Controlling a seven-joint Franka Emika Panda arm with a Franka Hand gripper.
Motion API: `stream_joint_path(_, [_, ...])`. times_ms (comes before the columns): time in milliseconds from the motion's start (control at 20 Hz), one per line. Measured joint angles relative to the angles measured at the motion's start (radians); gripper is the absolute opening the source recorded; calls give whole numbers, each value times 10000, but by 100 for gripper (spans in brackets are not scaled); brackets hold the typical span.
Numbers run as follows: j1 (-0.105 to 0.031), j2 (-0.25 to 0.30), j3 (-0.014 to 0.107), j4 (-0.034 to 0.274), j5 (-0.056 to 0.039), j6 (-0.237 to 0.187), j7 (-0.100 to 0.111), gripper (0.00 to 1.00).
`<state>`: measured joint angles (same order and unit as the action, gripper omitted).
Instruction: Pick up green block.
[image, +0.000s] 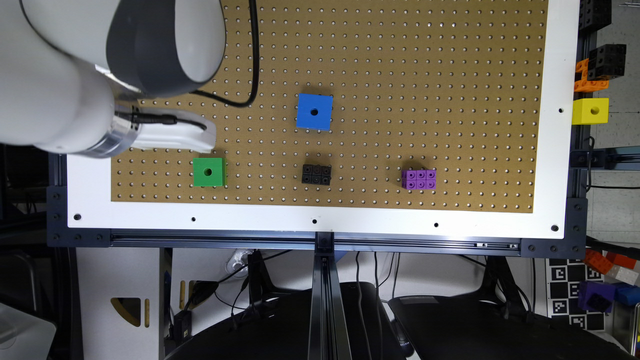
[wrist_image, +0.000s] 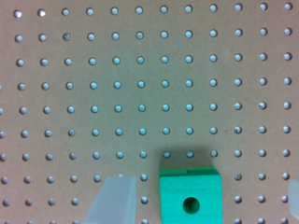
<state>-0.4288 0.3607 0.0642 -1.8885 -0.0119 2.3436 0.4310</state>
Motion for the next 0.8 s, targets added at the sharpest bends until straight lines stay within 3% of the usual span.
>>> stream_joint_path(200, [3, 319, 22, 396, 0, -171, 0, 100])
stream_joint_path(800, [3, 1086, 31, 551, 0, 82, 0, 100])
